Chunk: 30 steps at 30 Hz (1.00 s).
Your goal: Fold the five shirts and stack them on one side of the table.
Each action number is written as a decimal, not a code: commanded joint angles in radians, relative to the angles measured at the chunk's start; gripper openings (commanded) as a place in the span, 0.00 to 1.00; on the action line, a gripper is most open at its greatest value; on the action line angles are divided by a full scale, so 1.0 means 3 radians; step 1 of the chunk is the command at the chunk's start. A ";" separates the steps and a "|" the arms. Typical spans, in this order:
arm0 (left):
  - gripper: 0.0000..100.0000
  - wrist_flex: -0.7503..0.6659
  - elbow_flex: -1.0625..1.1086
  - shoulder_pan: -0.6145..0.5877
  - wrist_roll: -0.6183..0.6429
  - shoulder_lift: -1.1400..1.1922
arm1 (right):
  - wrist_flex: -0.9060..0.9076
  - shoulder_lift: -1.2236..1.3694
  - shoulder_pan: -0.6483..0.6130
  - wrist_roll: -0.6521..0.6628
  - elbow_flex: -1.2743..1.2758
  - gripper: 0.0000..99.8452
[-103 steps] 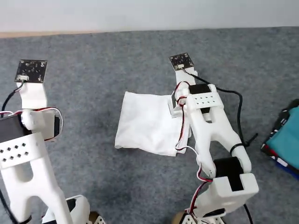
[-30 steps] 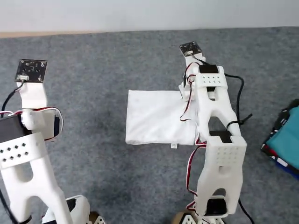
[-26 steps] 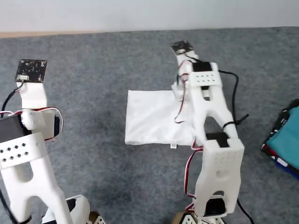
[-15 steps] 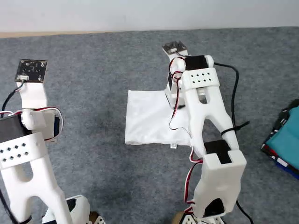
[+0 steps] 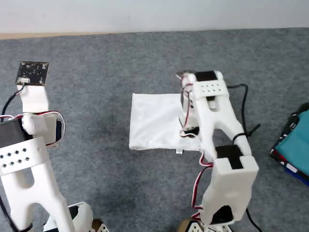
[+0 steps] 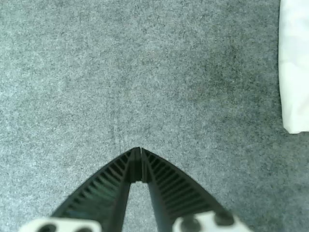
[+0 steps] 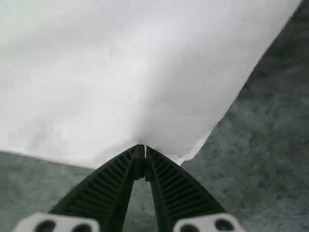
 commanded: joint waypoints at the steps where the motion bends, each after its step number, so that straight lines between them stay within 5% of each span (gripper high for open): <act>1: 0.01 0.0077 -0.0008 -0.0026 -0.0020 -0.0020 | -0.0345 0.0043 0.0151 0.0036 0.0133 0.01; 12: 0.01 0.0082 -0.0008 -0.0026 -0.0020 -0.0020 | -0.0192 -0.0381 0.0013 0.0128 0.0123 0.01; 21: 0.01 0.0082 -0.0008 -0.0026 -0.0020 -0.0020 | -0.0054 -0.1036 -0.0795 0.0118 0.0143 0.01; 30: 0.01 0.0128 -0.0013 -0.0026 -0.0020 -0.0026 | -0.0570 -0.0284 -0.1383 0.0143 0.0143 0.01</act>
